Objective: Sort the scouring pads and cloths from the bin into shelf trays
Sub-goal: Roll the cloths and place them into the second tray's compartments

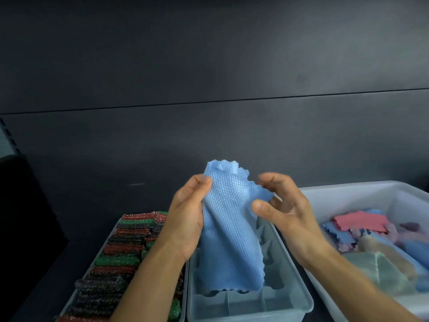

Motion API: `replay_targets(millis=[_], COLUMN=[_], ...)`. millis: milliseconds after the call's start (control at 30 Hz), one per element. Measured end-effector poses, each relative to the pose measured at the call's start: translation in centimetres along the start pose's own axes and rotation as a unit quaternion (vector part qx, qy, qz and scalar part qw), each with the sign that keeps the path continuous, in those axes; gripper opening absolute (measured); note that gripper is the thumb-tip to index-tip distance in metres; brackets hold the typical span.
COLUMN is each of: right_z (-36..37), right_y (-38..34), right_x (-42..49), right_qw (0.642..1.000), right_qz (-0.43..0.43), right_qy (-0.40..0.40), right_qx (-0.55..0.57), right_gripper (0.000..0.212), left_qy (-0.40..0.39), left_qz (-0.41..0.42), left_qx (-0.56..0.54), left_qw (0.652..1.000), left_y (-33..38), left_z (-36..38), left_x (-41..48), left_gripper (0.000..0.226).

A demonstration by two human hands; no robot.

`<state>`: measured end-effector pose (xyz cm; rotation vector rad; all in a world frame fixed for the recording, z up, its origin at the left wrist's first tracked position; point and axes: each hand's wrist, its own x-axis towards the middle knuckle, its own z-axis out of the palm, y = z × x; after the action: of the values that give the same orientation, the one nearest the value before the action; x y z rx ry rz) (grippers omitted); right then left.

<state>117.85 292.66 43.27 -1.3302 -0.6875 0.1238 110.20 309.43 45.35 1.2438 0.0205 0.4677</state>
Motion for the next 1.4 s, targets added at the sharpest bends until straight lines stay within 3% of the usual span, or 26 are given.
replay_targets(millis=[100, 233, 333, 467, 533, 700, 800, 967, 1100, 1200, 1300, 1400], right_z=[0.0, -0.5, -0.6, -0.7, -0.3, 0.7, 1.3, 1.7, 1.5, 1.2, 0.7, 0.7], right_y=[0.1, 0.3, 0.1, -0.4, -0.9, -2.0, -2.7, -3.3, -3.9, -4.7, -5.2, -5.7], right_x=[0.5, 0.8, 1.3, 2.7, 2.9, 3.4, 3.3, 2.7, 2.1, 2.2, 2.5, 2.7], right_qw=[0.998, 0.998, 0.999, 0.987, 0.977, 0.992, 0.998, 0.999, 0.996, 0.992, 0.990, 0.996], right_qz=[0.025, 0.024, -0.013, 0.082, 0.105, 0.085, 0.060, 0.017, -0.016, 0.012, 0.043, 0.033], right_qy=[0.008, 0.023, 0.027, -0.084, -0.105, -0.014, 0.015, 0.042, 0.073, 0.029, -0.006, -0.022], right_qx=[-0.059, -0.056, -0.033, 0.112, 0.152, 0.087, 0.029, -0.003, 0.048, 0.125, 0.138, 0.082], right_gripper=[0.043, 0.009, 0.021, 0.052, 0.044, 0.031, 0.011, 0.024, 0.025, 0.037, 0.058, 0.059], left_qy=[-0.007, -0.021, -0.022, -0.026, -0.025, -0.018, -0.022, 0.083, 0.114, 0.103, 0.096, 0.106], left_qz=[0.005, 0.002, -0.013, -0.043, -0.056, -0.069, -0.026, 0.053, 0.126, 0.165, 0.165, 0.159], left_qx=[-0.009, -0.003, -0.005, -0.013, -0.012, 0.053, 0.125, 0.117, 0.116, 0.123, 0.150, 0.194], left_qw=[1.000, 1.000, 1.000, 0.999, 0.998, 0.996, 0.992, 0.988, 0.979, 0.973, 0.970, 0.962], left_y=[0.2, 0.3, 0.5, 0.6, 0.6, -0.1, -0.8, -0.4, 0.3, 0.8, 0.7, 0.9], left_z=[-0.2, -0.6, -1.1, -1.1, -1.2, -1.6, -1.6, -1.0, -1.1, -0.8, -0.7, -0.5], left_x=[0.0, 0.0, -0.1, -0.1, -0.1, -0.6, -0.8, -0.3, 0.2, 0.5, 1.1, 1.4], left_gripper=[0.022, 0.017, 0.018, 0.044, 0.048, 0.056, 0.051, 0.019, 0.035, 0.057, 0.036, 0.030])
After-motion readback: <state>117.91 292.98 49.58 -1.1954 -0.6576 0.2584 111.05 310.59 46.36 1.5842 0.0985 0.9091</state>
